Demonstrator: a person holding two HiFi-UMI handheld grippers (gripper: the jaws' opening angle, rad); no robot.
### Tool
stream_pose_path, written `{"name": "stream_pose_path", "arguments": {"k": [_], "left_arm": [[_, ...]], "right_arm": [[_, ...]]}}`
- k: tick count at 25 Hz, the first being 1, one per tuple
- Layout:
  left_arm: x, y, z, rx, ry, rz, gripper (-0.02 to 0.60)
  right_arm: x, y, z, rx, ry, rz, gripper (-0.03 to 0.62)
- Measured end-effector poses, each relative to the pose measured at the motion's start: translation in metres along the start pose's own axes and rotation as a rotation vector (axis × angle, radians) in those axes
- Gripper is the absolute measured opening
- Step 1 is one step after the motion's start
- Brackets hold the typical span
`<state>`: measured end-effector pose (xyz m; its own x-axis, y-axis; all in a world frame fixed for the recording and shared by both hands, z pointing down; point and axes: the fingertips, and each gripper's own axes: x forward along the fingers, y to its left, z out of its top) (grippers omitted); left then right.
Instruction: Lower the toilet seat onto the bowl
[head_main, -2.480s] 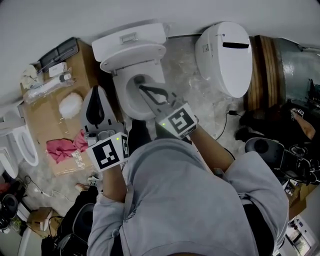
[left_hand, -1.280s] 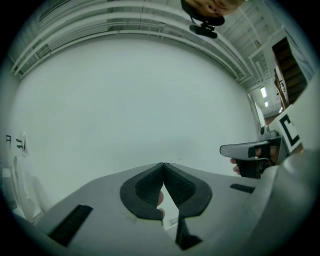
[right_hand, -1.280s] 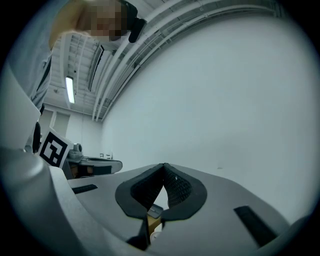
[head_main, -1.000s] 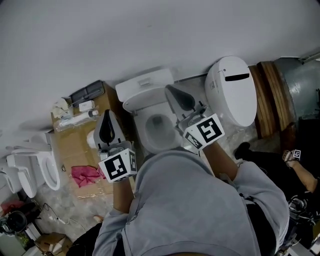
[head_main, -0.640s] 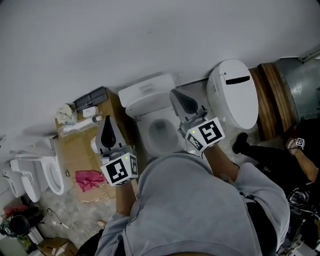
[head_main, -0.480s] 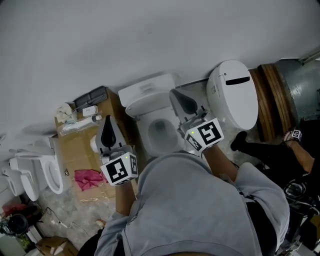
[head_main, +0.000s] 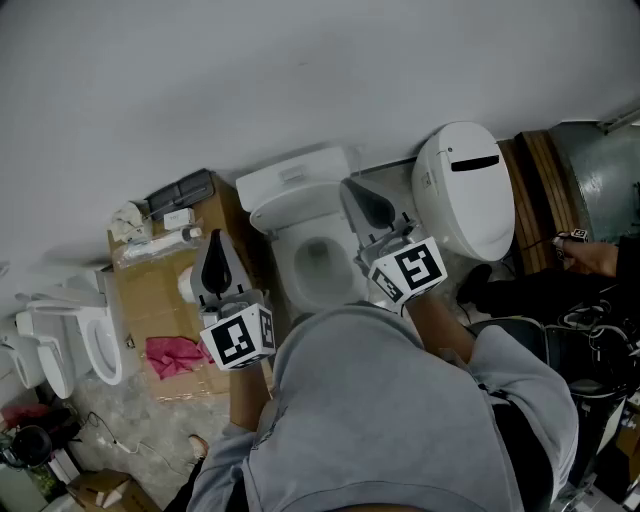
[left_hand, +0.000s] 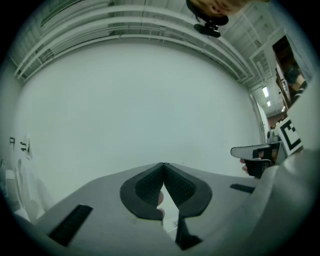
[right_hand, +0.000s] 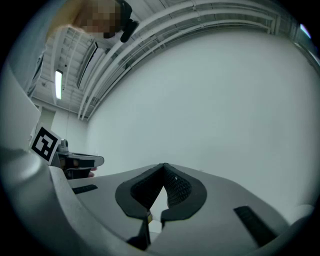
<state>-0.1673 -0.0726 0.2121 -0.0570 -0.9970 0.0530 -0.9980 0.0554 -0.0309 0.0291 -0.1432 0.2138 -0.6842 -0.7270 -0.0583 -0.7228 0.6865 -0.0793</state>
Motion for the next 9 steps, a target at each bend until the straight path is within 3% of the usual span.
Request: {"name": "stream_pose_path", "arguments": {"k": [9], "left_arm": [[-0.0023, 0.0026, 0.0007, -0.004, -0.007, 0.013, 0.000]], "right_arm": [[-0.0016, 0.0039, -0.0029, -0.004, 0.008, 0.007, -0.002]]}}
